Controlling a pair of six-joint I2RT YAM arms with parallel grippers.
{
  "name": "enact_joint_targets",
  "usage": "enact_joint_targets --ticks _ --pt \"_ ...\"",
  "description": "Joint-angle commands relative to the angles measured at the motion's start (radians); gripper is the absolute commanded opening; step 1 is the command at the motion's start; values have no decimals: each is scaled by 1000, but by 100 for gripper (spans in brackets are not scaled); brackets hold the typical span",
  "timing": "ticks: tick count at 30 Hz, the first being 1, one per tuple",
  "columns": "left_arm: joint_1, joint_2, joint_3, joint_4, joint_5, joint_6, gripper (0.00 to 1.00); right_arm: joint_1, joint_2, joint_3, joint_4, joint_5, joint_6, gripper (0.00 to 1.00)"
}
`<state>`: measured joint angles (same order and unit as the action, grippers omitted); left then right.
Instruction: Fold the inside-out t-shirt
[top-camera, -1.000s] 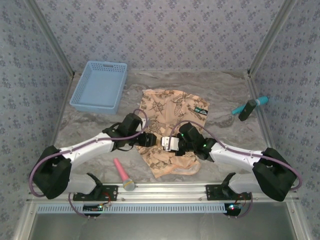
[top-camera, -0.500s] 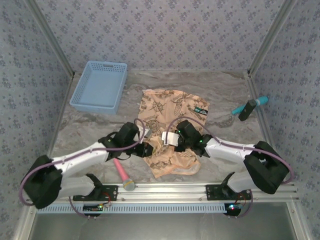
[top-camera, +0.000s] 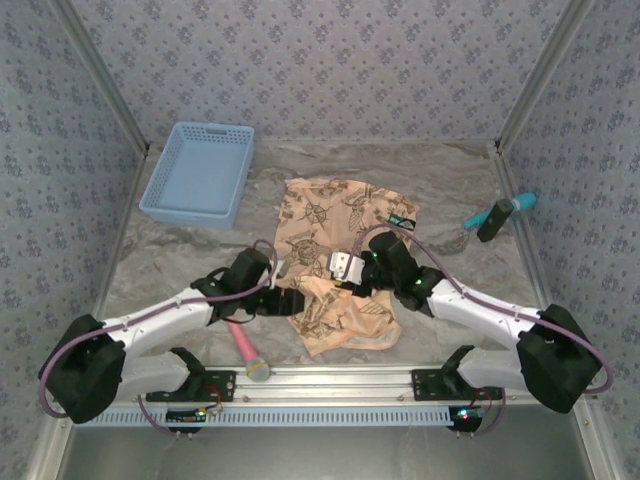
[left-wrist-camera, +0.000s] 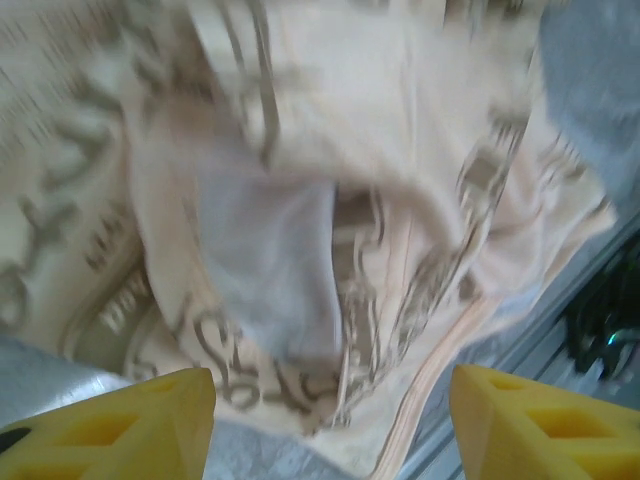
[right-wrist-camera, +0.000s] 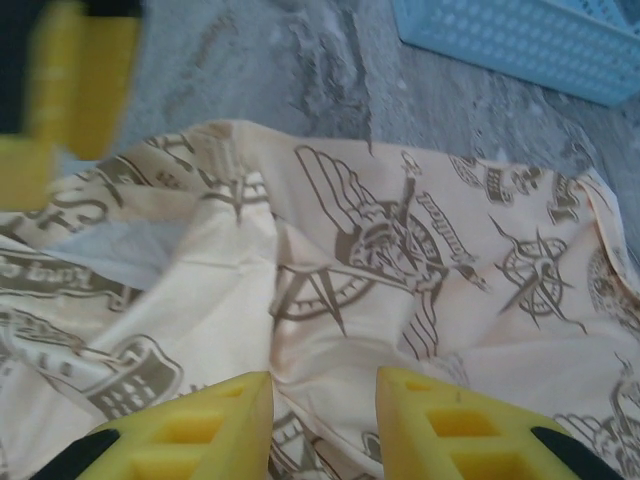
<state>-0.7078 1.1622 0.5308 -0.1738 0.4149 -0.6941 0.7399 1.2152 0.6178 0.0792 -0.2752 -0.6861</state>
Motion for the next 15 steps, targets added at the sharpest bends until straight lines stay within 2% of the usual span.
enact_joint_targets --ticks 1,4,8,11,15 --pt "59 31 62 66 32 -10 63 23 -9 0 -4 -60 -3 34" --pt "80 102 115 65 36 35 62 54 -12 -31 41 -58 15 35" --pt "89 214 203 29 13 81 58 121 -5 -62 80 -154 4 37" --pt "91 275 241 21 -33 96 57 187 48 -14 -3 -176 -73 37" --pt "91 346 283 -13 -84 117 56 250 175 88 -112 -123 -191 38"
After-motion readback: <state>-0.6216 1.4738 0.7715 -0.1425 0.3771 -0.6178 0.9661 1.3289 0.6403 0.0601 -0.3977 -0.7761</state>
